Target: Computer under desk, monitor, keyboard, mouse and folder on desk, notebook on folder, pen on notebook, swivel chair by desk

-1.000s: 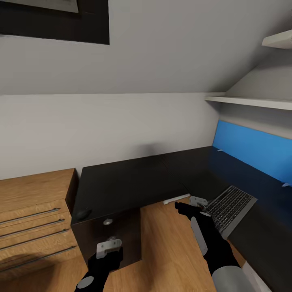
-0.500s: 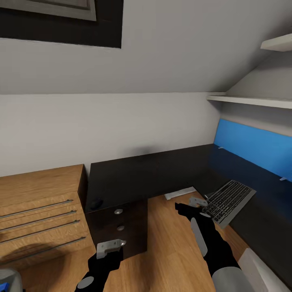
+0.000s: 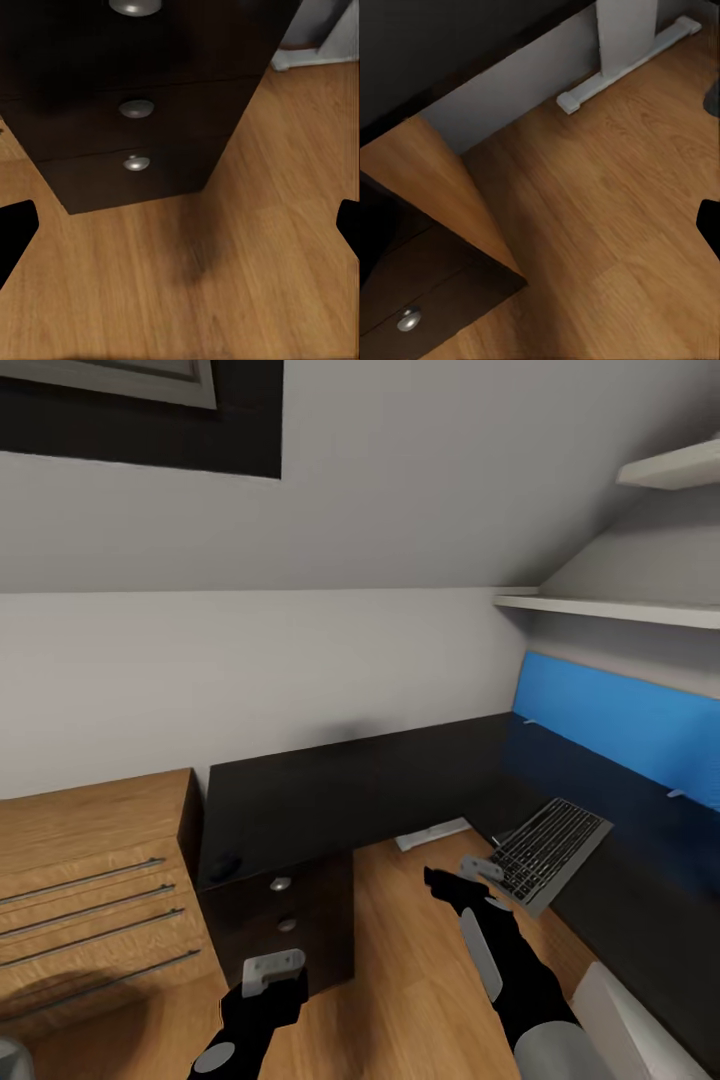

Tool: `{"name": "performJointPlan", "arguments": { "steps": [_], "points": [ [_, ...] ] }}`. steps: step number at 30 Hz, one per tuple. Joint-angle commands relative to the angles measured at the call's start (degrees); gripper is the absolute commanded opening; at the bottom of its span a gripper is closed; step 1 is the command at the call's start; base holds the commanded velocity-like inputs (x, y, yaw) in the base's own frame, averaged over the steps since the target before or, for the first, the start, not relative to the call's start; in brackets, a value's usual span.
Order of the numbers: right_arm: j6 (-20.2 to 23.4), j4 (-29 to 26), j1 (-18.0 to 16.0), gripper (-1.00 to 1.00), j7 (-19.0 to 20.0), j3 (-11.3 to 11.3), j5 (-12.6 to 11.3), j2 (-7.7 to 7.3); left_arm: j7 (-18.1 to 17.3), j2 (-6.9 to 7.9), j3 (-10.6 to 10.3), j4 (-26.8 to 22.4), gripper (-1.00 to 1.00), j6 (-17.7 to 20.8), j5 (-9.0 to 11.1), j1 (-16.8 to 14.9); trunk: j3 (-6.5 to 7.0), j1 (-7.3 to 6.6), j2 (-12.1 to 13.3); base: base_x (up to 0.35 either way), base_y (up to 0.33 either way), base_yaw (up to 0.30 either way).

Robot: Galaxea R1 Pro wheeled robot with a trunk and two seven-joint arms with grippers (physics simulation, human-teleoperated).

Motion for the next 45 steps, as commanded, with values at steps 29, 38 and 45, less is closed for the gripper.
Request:
{"name": "performJointPlan", "arguments": {
  "steps": [29,38,45],
  "points": [
    [-8.29,7.74,-0.03,1.0,-0.04,0.83,-3.28,0.57,4.32,-0.17,-1.01,-0.36,1.0,0.1,0.58,0.0,-2.74,3.3,-6.05,0.0,0.0,-0.202],
    [-8.56,7.84,-0.03,1.0,0.0,0.84,-3.28,0.59,4.35,-0.14,-0.9,-0.36,1.0,0.17,0.6,0.0,-4.36,5.28,-9.66,0.0,0.0,-0.002],
    [-8.76,7.85,-0.03,1.0,-0.05,0.84,-3.28,0.59,4.35,-0.14,-0.81,-0.36,1.0,0.19,0.6,0.0,-4.9,5.93,-10.87,0.0,0.0,0.0]
  ]
}}
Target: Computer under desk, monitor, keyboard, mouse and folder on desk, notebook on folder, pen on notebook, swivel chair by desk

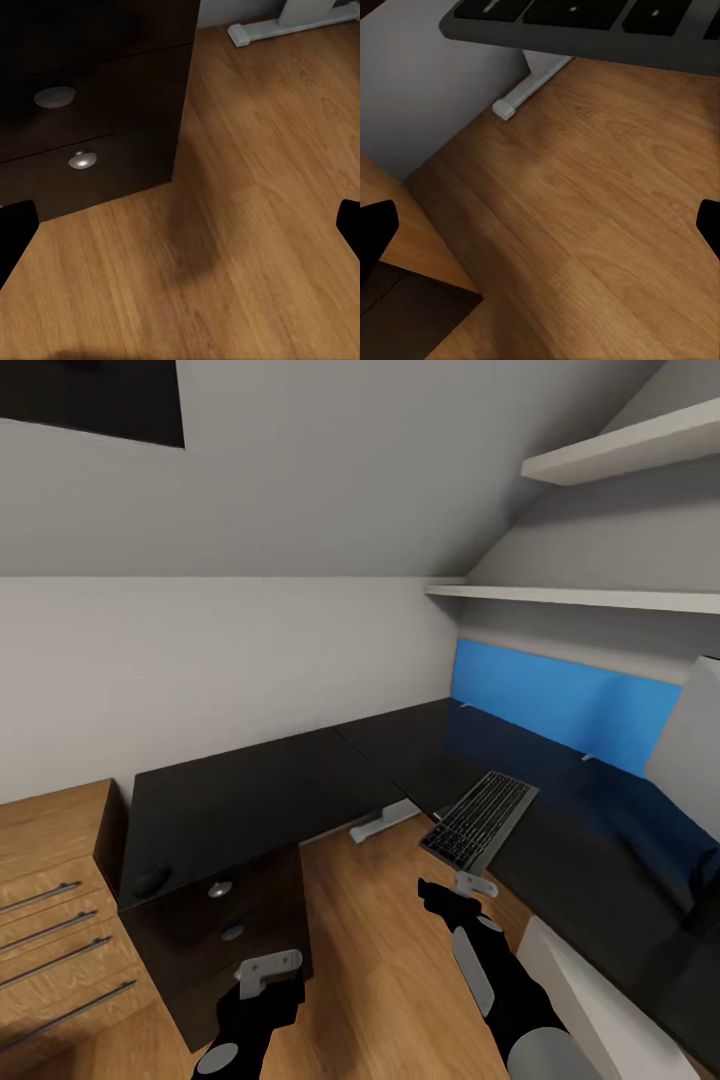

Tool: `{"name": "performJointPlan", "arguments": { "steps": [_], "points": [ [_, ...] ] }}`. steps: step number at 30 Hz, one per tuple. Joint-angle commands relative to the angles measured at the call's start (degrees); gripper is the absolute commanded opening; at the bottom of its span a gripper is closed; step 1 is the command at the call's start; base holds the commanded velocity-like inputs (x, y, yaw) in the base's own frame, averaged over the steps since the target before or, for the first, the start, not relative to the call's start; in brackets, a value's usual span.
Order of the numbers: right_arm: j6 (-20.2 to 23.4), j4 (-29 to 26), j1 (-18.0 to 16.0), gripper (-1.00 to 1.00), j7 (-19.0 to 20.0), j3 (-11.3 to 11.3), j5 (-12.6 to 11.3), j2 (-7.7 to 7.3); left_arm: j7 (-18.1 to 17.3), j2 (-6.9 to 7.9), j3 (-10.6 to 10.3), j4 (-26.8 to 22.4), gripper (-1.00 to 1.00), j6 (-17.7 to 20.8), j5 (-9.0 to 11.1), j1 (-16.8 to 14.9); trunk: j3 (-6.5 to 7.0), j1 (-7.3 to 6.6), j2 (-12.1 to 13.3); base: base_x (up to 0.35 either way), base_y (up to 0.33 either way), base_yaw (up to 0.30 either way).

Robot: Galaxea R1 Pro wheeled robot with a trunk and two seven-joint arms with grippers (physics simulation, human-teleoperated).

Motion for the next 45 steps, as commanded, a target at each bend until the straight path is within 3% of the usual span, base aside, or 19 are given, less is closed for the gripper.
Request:
{"name": "performJointPlan", "arguments": {
  "steps": [1,35,45],
  "points": [
    [0.23,-0.11,-0.01,1.0,-0.22,-0.06,-0.55,0.03,0.41,0.02,-0.04,-0.09,1.0,0.12,0.44,-0.02,-0.05,0.0,-0.03,0.0,0.0,0.0],
    [-0.01,-0.02,-0.01,1.0,-0.14,-0.06,-0.55,0.03,0.32,0.44,0.18,0.61,1.0,0.12,0.62,-0.02,-0.05,0.0,-0.03,-0.101,0.094,0.0],
    [-0.05,-0.02,-0.01,1.0,-0.14,-0.06,-0.55,0.03,0.32,0.51,0.21,0.61,1.0,0.11,0.62,-0.02,-0.05,0.0,-0.03,-0.002,0.004,-0.158]
  ]
}}
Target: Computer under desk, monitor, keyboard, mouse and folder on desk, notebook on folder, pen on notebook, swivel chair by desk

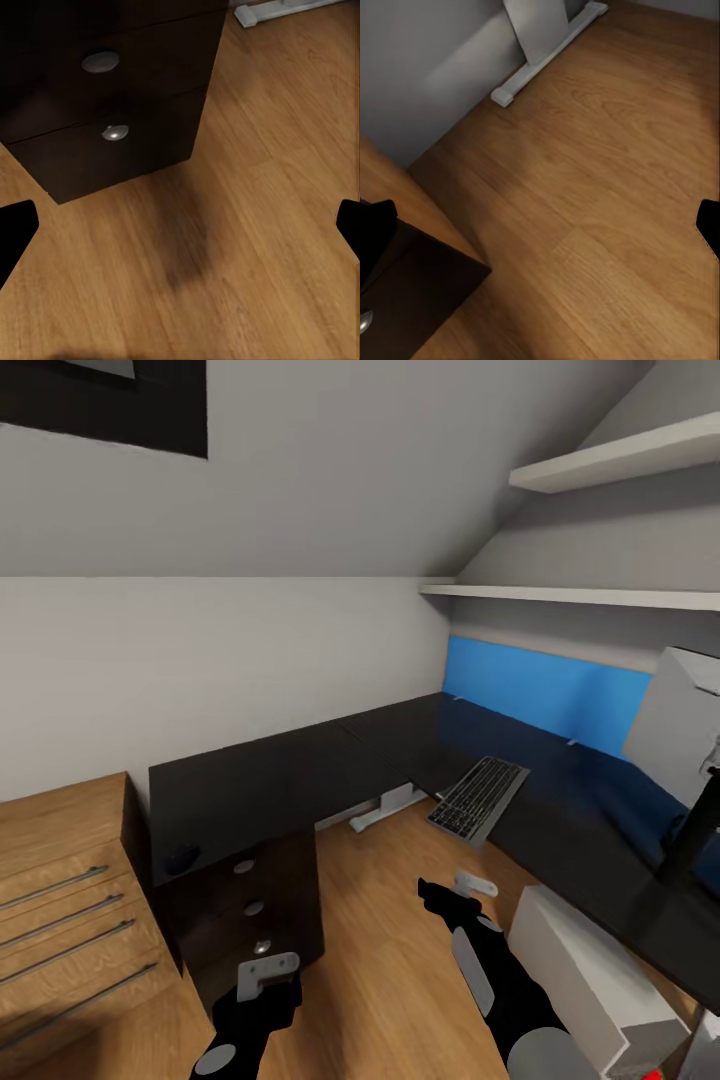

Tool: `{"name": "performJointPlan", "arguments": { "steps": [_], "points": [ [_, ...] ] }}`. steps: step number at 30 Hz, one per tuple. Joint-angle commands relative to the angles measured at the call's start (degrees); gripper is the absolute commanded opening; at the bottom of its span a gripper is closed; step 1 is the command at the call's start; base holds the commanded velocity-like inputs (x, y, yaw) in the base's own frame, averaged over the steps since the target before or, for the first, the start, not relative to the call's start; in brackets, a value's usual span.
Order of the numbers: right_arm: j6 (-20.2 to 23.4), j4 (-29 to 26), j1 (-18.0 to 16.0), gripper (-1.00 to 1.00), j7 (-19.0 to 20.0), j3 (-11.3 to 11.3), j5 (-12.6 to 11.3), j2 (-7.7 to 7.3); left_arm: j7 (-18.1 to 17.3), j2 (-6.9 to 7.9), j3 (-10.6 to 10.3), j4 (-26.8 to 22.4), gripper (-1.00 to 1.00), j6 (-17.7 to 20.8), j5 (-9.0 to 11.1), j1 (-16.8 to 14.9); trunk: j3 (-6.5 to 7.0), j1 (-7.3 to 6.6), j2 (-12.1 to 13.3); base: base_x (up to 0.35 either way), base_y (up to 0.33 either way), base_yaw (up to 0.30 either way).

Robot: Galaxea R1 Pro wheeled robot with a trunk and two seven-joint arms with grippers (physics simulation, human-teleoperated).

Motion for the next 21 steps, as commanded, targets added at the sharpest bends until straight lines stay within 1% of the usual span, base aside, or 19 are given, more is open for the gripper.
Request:
{"name": "performJointPlan", "arguments": {
  "steps": [1,5,8,21],
  "points": [
    [0.23,-0.11,-0.02,1.0,-0.22,-0.06,-0.54,0.04,0.4,0.01,-0.03,-0.1,1.0,0.12,0.42,-0.01,-0.05,0.0,-0.03,0.0,0.143,-0.039],
    [0.2,-0.11,-0.02,1.0,-0.23,-0.06,-0.54,0.04,0.4,0.02,-0.03,-0.1,1.0,0.1,0.44,-0.01,-0.05,0.0,-0.03,0.0,0.232,-0.018],
    [0.21,-0.11,-0.02,1.0,-0.28,-0.09,-0.54,0.04,0.4,0.02,-0.03,-0.1,1.0,0.13,0.48,-0.01,-0.05,0.0,-0.03,0.0,0.091,-0.003],
    [0.27,-0.12,-0.02,1.0,-0.39,-0.1,-0.56,0.04,0.4,0.02,-0.03,-0.1,1.0,0.14,0.43,-0.01,-0.05,0.0,-0.03,0.0,0.008,0.0]
  ]
}}
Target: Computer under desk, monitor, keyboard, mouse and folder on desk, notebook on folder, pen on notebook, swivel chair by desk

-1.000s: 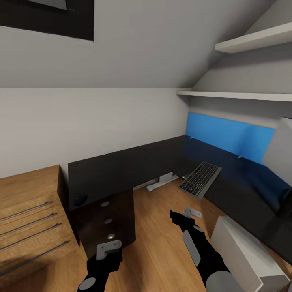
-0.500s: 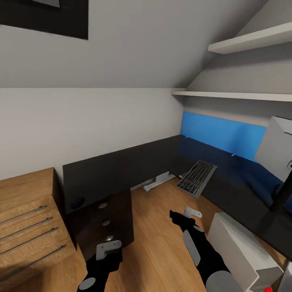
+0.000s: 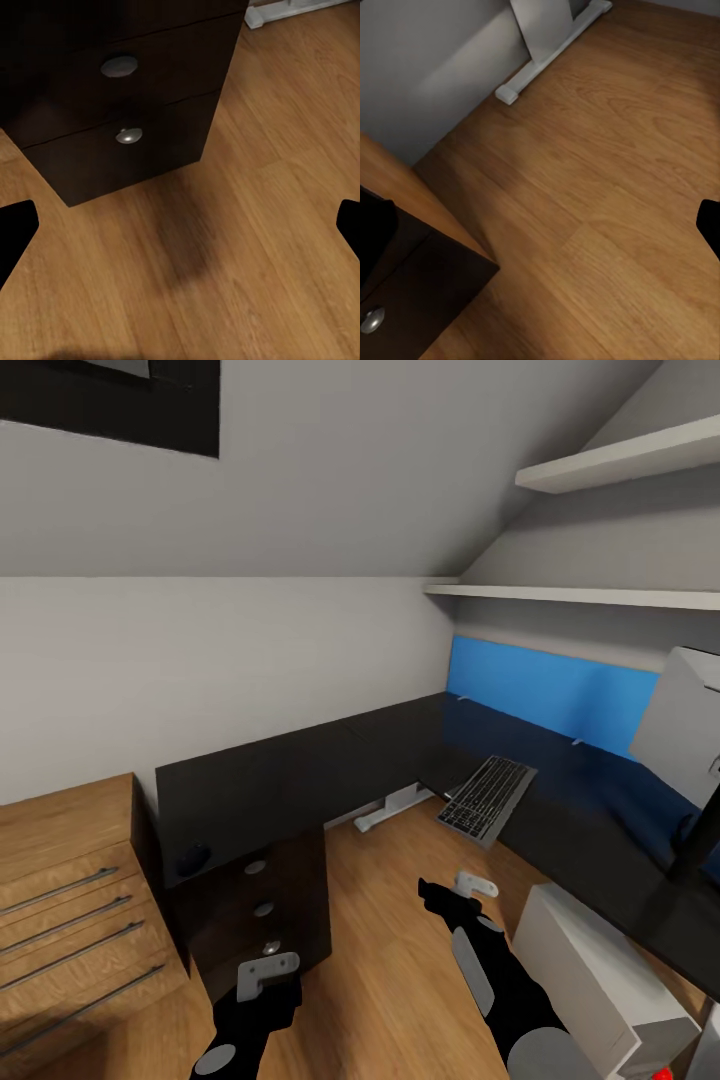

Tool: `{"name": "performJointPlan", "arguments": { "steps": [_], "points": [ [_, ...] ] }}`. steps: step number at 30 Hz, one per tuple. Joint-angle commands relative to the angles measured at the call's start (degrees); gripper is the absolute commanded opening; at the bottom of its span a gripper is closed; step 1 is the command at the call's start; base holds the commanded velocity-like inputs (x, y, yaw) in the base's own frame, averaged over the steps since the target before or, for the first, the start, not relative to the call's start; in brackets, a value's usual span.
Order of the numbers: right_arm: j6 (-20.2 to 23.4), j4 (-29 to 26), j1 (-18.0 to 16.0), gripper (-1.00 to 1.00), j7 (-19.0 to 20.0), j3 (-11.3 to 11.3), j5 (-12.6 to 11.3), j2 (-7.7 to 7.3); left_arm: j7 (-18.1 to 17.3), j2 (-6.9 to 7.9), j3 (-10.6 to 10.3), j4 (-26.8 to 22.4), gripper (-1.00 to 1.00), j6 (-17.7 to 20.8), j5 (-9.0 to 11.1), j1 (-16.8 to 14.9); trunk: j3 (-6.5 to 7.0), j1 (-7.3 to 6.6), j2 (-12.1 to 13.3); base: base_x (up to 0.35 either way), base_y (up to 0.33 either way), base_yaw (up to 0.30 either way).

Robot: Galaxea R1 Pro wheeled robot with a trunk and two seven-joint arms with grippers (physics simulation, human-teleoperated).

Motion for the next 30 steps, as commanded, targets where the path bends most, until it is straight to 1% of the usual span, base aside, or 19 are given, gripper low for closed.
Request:
{"name": "performJointPlan", "arguments": {
  "steps": [1,5,12,19,24,26,27,29,30],
  "points": [
    [0.25,-0.11,-0.01,1.0,-0.2,-0.07,-0.56,0.03,0.4,0.0,-0.04,-0.09,1.0,0.13,0.42,-0.02,-0.05,0.0,-0.03,0.0,0.0,-0.006],
    [0.21,-0.1,-0.01,1.0,-0.15,-0.1,-0.57,0.03,0.4,0.0,-0.05,-0.09,1.0,0.13,0.41,-0.02,-0.05,0.0,-0.03,0.0,0.0,-0.111],
    [-0.12,-0.1,-0.01,1.0,-0.13,-0.11,-0.61,0.03,0.4,0.0,-0.07,-0.09,1.0,0.13,0.44,-0.02,-0.05,0.0,-0.03,0.0,0.007,-0.224],
    [-2.6,0.5,-0.01,1.0,-0.06,-0.13,-0.81,0.03,0.4,-0.07,-0.18,0.31,1.0,0.09,0.43,-0.02,-0.05,0.0,-0.03,0.0,0.16,-0.247],
    [-7.32,3.73,-0.01,1.0,0.25,0.29,-1.07,0.22,0.4,-0.06,-0.16,0.48,1.0,0.05,0.4,-0.02,-0.05,0.0,-0.03,0.0,0.069,-0.079],
    [-10.1,4.54,-0.01,1.0,0.89,0.63,-1.11,1.24,0.4,-0.03,-0.14,0.5,1.0,0.05,0.36,-0.02,-0.05,0.0,-0.03,0.0,0.021,-0.024],
    [-12.23,4.96,-0.01,1.0,1.25,0.79,-1.1,1.86,0.4,-0.03,-0.14,0.51,1.0,0.04,0.35,-0.02,-0.05,0.0,-0.03,0.0,0.012,-0.014],
    [-14.66,5.43,-0.03,1.0,1.48,0.92,-1.08,1.86,0.4,-0.02,-0.13,0.51,1.0,0.04,0.34,-0.02,-0.05,0.0,-0.03,0.0,0.009,-0.01],
    [-17.47,6.15,-0.04,1.0,1.63,1.03,-1.09,1.86,0.4,-0.01,-0.11,0.52,1.0,0.04,0.33,-0.02,-0.05,0.0,-0.03,0.0,0.005,-0.006]
  ]
}}
